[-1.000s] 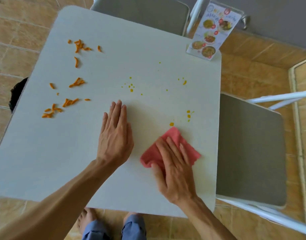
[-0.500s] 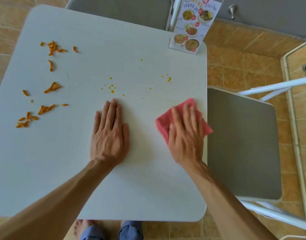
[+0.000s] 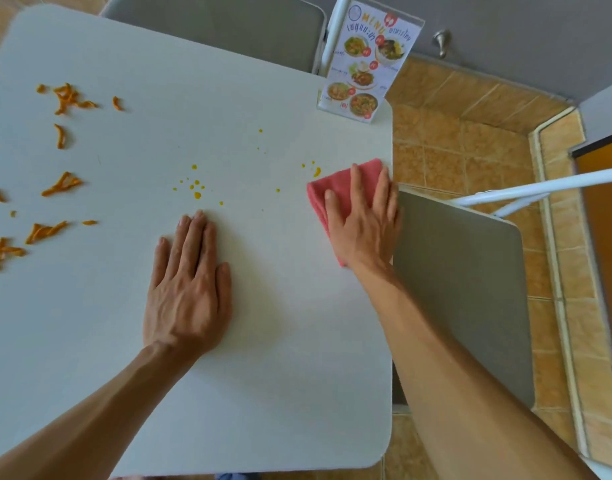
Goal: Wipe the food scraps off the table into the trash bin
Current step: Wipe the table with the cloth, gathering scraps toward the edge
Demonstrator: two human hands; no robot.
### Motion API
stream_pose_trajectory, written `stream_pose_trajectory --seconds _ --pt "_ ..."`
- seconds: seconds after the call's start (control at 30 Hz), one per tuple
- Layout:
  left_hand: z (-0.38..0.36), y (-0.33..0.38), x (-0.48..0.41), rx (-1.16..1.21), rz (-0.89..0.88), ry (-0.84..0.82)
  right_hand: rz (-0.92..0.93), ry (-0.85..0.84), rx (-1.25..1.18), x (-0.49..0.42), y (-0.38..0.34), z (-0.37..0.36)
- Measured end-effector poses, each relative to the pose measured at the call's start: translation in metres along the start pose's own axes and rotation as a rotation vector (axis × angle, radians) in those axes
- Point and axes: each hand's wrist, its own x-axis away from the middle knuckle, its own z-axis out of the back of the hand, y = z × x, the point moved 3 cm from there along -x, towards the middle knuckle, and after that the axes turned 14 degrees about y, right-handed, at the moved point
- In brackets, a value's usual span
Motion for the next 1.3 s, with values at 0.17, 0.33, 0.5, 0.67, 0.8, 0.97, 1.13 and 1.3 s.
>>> stream_pose_trajectory --seconds 0.17,0.33,0.5,0.67,0.8,0.97,1.13,1.3 --pt "0.0 0.0 0.003 -0.015 -0.007 -0.003 0.121 0.009 -0.054 -0.004 -0.048 -0.01" --pt "0.0 0.0 0.001 -0.019 -0.007 0.003 0.639 -0.002 -0.121 -0.015 -0.027 -0.008" --pt "-0.001 0.0 0.001 -0.01 -0.008 0.011 -0.135 0.093 0.006 -0.013 -0.023 -0.009" --pt "0.0 -0.001 0.0 -0.014 0.002 0.01 0.633 0.011 -0.194 0.007 -0.068 -0.009" --pt "-0.001 0.0 0.001 -0.014 0.005 0.006 0.104 0.092 -0.075 -0.029 -0.052 -0.019" --pt "0.0 -0.002 0.001 -0.001 0.006 -0.005 0.508 0.054 -0.184 0.03 -0.112 -0.012" --pt "0.005 -0.012 -0.001 0.036 0.074 0.051 0.605 0.037 -0.136 0.004 -0.087 -0.018" --pt "0.013 -0.043 0.0 -0.086 0.267 0.083 0.259 0.162 -0.135 0.043 -0.138 -0.012"
